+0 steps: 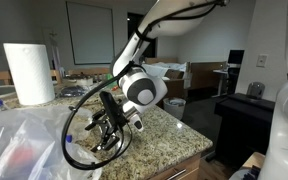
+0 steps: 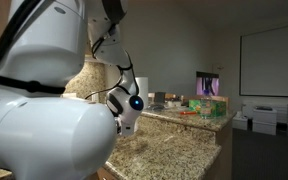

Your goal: Pick up the bottle from the plastic bag and put it on the countertop.

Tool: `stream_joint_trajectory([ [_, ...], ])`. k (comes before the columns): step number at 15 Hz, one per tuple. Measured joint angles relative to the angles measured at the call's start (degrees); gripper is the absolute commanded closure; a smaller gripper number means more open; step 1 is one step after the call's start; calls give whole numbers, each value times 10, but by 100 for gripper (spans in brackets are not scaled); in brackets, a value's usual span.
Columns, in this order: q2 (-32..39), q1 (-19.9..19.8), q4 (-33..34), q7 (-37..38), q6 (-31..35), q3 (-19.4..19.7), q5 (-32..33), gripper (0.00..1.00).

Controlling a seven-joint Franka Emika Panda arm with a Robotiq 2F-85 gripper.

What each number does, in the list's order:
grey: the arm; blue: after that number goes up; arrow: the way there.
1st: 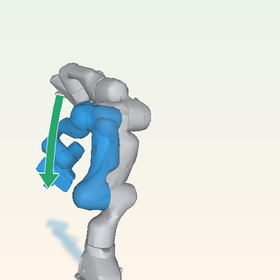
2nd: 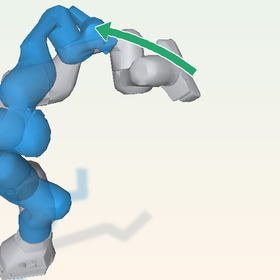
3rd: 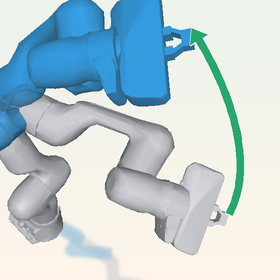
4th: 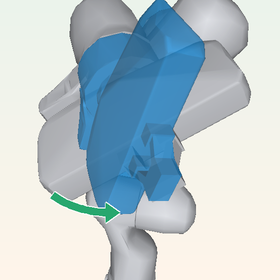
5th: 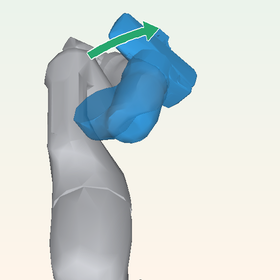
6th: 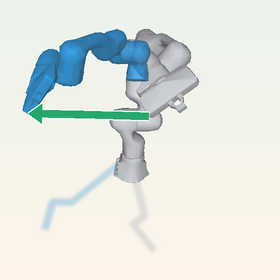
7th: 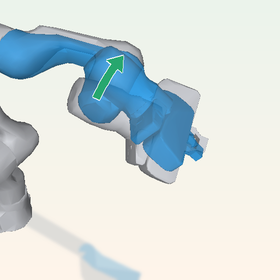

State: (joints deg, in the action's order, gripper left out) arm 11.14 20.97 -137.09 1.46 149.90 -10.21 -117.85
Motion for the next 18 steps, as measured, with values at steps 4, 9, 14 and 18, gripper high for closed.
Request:
stream_joint_trajectory([
  [4, 10, -13, 7, 24, -34, -2, -36, 0],
  [9, 20, -26, 5, 25, -47, -1, -35, 0],
  [14, 70, -31, 16, 23, -129, -2, -107, 0],
  [18, 108, -32, 33, 23, -168, -2, -168, 0],
])
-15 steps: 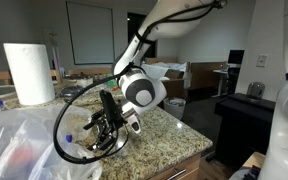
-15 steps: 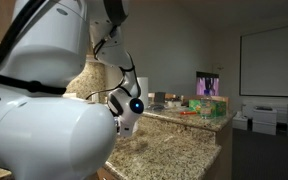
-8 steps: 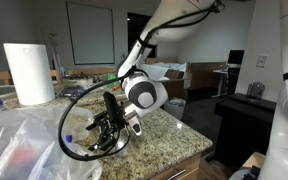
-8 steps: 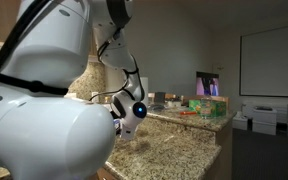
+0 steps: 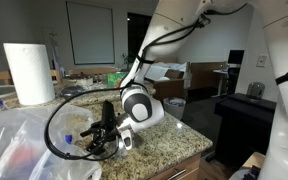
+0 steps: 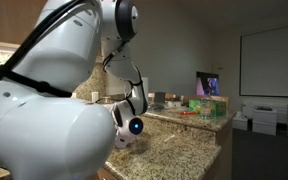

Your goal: Pick up the bottle from the plastic bag and put it on the countertop.

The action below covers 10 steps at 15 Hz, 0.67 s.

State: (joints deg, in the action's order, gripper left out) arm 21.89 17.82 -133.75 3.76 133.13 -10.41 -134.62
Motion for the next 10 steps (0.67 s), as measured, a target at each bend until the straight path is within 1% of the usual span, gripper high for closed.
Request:
stream_joint_trajectory([
  [5, 10, 0, 19, 0, -32, -4, -8, 0],
  [7, 9, 5, 28, 0, -32, -12, 12, 0],
  [10, 10, 14, 32, 5, -31, -26, 57, 0],
])
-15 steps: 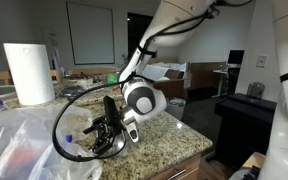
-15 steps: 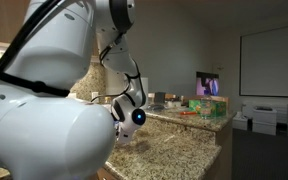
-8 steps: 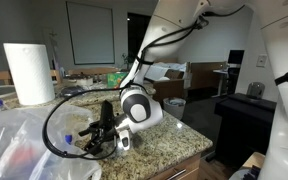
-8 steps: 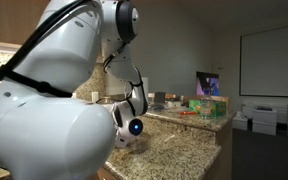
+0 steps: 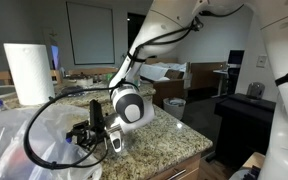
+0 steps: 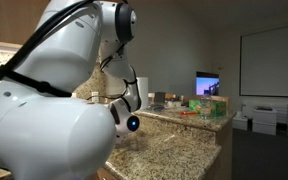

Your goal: Pick up the bottle from the plastic bag and put it on the countertop.

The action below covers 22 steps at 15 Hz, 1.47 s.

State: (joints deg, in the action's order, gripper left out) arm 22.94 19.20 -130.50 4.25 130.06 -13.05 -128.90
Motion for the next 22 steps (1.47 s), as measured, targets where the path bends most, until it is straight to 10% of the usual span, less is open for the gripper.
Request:
stream_joint_trajectory([
  [11, 34, 26, 1, 5, 23, -9, -3, 0],
  [12, 37, 29, 3, 2, 28, -9, -15, 25],
  [22, 41, 62, 29, -89, 83, -4, -139, 85],
])
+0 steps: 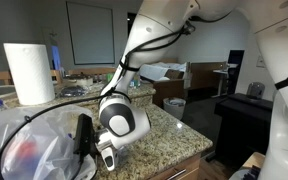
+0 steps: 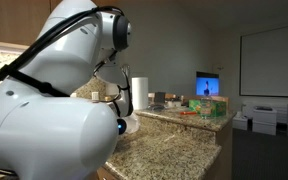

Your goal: Pick up the bottle from the plastic bag and put it on the countertop.

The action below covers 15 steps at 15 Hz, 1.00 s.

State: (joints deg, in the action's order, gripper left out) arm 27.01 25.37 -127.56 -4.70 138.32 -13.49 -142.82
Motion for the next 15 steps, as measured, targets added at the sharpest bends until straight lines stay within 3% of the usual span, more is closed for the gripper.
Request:
stream_joint_trajectory([
  [3, 0, 6, 2, -14, 9, 2, -8, 99],
  [4, 0, 7, 2, -16, 12, 2, -8, 70],
  [8, 0, 10, 7, -19, 21, 2, -3, 53],
  [15, -78, -81, -18, 147, 49, 37, 339, 8],
])
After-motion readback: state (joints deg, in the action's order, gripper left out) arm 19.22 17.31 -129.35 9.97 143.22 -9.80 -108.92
